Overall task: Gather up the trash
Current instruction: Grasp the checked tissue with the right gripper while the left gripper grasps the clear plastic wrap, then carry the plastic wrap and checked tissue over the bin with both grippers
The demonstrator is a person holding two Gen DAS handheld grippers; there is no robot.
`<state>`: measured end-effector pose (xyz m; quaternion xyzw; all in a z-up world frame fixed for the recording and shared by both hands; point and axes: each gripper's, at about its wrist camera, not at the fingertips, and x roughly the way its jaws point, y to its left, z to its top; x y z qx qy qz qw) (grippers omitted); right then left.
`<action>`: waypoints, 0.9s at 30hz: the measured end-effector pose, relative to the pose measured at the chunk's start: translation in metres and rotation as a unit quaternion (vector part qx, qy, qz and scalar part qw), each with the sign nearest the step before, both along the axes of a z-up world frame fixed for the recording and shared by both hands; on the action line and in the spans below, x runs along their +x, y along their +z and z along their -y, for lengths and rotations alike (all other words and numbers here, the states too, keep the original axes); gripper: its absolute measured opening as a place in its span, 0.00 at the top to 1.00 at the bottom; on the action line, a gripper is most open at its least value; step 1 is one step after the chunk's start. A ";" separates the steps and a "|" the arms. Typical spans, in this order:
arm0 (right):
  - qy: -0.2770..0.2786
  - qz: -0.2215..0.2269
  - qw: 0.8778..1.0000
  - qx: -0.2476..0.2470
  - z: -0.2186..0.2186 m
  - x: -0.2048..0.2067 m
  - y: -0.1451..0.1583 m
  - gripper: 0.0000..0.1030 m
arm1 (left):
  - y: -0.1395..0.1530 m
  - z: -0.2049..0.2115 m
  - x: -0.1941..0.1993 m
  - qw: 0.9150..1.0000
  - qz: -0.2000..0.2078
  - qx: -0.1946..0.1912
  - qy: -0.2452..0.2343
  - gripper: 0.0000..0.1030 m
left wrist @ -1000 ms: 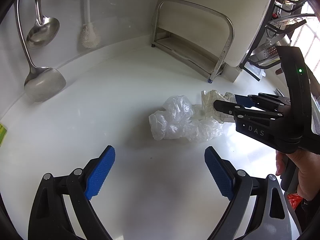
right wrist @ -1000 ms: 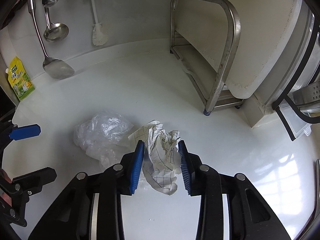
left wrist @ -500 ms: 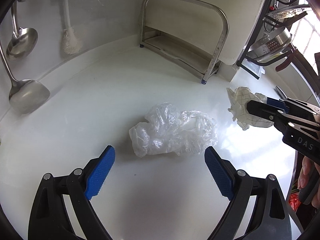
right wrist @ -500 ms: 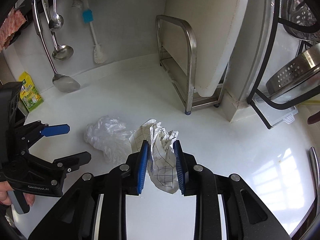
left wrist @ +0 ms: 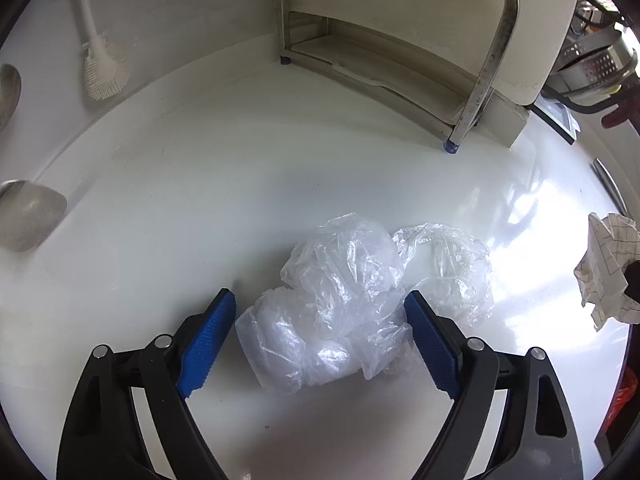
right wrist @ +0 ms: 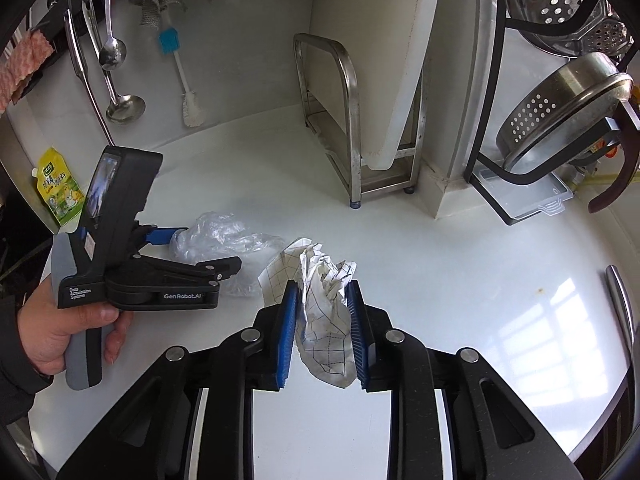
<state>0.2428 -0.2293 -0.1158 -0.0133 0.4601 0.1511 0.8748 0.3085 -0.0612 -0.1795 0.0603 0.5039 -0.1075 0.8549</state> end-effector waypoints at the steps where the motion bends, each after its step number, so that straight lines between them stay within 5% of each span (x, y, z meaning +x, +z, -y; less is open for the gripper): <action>1: 0.001 0.000 1.000 -0.001 -0.001 -0.002 0.000 0.77 | 0.002 0.001 -0.001 1.000 0.005 -0.002 -0.007 0.35; 3: 0.002 0.000 1.000 -0.001 0.000 -0.007 0.000 0.77 | 0.005 0.001 -0.003 1.000 0.005 -0.008 -0.010 0.61; 6: -0.001 0.000 1.000 0.002 0.005 -0.012 0.001 0.77 | 0.009 -0.001 -0.009 1.000 0.000 -0.015 -0.013 0.68; 27: 0.000 0.014 1.000 0.025 -0.006 -0.070 0.049 0.77 | 0.110 -0.019 -0.123 0.997 0.070 -0.007 -0.039 0.71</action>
